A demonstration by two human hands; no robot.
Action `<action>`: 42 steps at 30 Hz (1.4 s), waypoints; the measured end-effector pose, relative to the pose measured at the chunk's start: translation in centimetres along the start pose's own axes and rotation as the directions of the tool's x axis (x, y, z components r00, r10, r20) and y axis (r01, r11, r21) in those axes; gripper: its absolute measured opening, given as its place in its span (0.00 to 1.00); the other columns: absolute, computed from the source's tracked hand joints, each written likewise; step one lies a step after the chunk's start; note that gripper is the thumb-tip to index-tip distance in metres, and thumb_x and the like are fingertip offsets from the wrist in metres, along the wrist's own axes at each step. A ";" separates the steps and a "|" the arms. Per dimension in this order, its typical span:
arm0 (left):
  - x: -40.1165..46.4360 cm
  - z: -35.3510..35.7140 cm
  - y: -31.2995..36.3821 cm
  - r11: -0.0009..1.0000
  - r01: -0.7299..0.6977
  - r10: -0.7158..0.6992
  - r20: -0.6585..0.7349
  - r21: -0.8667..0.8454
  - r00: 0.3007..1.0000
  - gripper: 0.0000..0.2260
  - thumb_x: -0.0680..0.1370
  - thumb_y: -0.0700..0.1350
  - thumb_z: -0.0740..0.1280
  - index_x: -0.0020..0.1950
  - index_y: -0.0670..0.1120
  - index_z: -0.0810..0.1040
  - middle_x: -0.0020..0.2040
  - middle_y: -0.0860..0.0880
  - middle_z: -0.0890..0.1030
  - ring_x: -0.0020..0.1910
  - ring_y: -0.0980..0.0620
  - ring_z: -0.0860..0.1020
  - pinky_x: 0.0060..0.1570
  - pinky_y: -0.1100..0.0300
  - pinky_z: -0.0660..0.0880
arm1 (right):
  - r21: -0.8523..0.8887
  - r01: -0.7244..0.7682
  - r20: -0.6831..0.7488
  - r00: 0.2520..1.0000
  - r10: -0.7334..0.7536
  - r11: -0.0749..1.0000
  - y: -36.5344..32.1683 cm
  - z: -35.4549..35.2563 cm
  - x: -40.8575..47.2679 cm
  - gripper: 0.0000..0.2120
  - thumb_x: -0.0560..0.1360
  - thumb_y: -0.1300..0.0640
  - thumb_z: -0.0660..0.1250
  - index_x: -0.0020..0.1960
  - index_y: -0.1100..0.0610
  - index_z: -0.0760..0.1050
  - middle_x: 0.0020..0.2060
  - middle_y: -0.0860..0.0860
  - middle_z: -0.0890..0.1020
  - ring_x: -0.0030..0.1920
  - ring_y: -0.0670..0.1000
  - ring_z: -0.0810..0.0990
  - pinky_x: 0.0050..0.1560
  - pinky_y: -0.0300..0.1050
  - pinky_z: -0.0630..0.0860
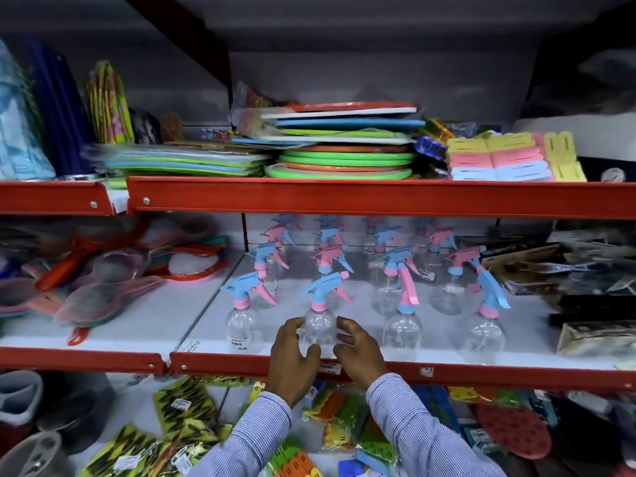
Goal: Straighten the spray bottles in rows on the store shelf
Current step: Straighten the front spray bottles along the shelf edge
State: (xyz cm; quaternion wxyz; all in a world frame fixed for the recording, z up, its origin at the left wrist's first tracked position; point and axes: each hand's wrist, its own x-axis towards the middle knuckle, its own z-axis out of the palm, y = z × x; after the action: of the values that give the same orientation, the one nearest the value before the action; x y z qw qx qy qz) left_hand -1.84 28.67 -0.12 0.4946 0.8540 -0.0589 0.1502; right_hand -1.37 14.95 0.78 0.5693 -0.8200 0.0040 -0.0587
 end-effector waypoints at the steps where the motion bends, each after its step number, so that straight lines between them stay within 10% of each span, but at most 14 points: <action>1: 0.0 -0.1 -0.1 1.000 0.001 -0.001 0.003 -0.010 1.000 0.21 0.74 0.43 0.65 0.66 0.49 0.68 0.64 0.47 0.75 0.61 0.47 0.75 0.63 0.48 0.73 | 0.003 0.002 -0.009 1.000 -0.002 1.000 -0.1 0.0 -0.1 0.23 0.72 0.68 0.61 0.64 0.54 0.71 0.57 0.49 0.79 0.58 0.51 0.78 0.64 0.49 0.74; 23: 0.2 -0.5 -0.2 0.999 -0.015 0.017 0.053 -0.035 0.998 0.24 0.75 0.41 0.65 0.70 0.49 0.65 0.68 0.47 0.74 0.64 0.47 0.73 0.66 0.51 0.71 | 0.003 0.001 -0.063 0.998 -0.001 1.000 0.1 0.3 -0.6 0.21 0.72 0.68 0.62 0.63 0.54 0.71 0.56 0.48 0.78 0.56 0.48 0.77 0.61 0.43 0.75; 31: -1.5 -0.2 0.8 0.965 -0.253 0.239 -0.169 -0.069 0.956 0.17 0.69 0.41 0.64 0.56 0.52 0.76 0.55 0.53 0.77 0.55 0.58 0.75 0.54 0.57 0.77 | -0.082 0.166 -0.449 0.874 -0.185 0.983 2.5 -2.7 -3.6 0.16 0.69 0.70 0.64 0.43 0.51 0.80 0.41 0.45 0.85 0.42 0.40 0.81 0.43 0.29 0.76; 36: -2.4 3.8 3.1 0.950 -0.300 0.296 -0.054 -0.089 0.954 0.15 0.68 0.41 0.65 0.52 0.53 0.77 0.50 0.55 0.78 0.50 0.60 0.76 0.49 0.60 0.76 | -0.068 0.154 -0.599 0.783 -0.164 0.986 4.5 -7.1 -4.4 0.17 0.68 0.73 0.62 0.39 0.52 0.78 0.36 0.48 0.84 0.39 0.42 0.81 0.37 0.23 0.72; 42: -2.0 9.0 5.8 0.981 -0.164 0.175 0.106 -0.098 0.979 0.21 0.70 0.43 0.68 0.61 0.50 0.69 0.59 0.50 0.76 0.53 0.53 0.76 0.55 0.54 0.77 | -0.052 0.103 -0.468 0.876 -0.115 0.993 6.1 -11.6 -1.8 0.20 0.69 0.71 0.60 0.56 0.54 0.74 0.54 0.55 0.81 0.49 0.52 0.80 0.49 0.46 0.78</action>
State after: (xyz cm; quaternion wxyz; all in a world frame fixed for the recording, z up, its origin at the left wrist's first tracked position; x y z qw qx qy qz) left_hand -3.44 17.90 -0.15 0.5134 0.8302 -0.1663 0.1401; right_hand -3.94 2.13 -1.08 0.5367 -0.7874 0.0965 -0.2874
